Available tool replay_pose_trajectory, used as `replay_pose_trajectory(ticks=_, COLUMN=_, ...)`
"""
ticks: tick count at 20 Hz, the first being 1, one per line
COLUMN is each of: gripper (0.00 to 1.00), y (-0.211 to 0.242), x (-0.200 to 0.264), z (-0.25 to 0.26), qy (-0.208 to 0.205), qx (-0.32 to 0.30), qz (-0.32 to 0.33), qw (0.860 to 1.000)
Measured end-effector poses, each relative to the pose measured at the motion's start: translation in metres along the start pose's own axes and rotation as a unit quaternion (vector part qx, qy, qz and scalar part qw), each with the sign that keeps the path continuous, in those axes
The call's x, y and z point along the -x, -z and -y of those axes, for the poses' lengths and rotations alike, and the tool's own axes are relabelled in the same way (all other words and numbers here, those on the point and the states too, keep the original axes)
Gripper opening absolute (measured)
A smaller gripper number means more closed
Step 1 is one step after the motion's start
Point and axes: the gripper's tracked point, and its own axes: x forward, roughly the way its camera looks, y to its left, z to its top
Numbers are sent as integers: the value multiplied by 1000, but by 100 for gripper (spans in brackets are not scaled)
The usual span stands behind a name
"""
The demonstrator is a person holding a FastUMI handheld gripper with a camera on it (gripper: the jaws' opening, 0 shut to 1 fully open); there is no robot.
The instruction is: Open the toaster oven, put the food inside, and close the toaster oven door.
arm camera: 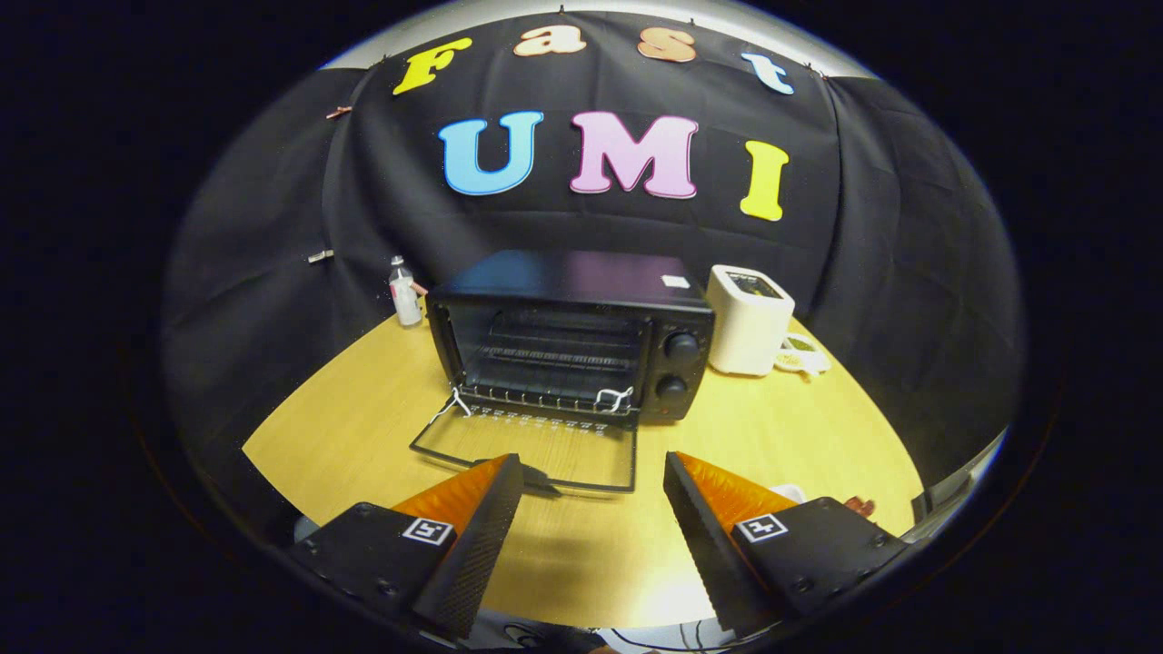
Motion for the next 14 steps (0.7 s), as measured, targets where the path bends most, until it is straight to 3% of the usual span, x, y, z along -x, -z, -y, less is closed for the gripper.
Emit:
replay_pose_trajectory(ticks=6, gripper=97, y=-39, x=34, z=100, qy=54, qx=-41, qz=29, qw=997)
replay_pose_trajectory(ticks=10, gripper=97, y=-17, x=38, z=166, qy=77, qx=-81, qz=2, qw=994)
replay_pose_trajectory(ticks=14, gripper=99, y=24, x=30, z=208, qy=67, qx=-100, qz=-55, qw=991)
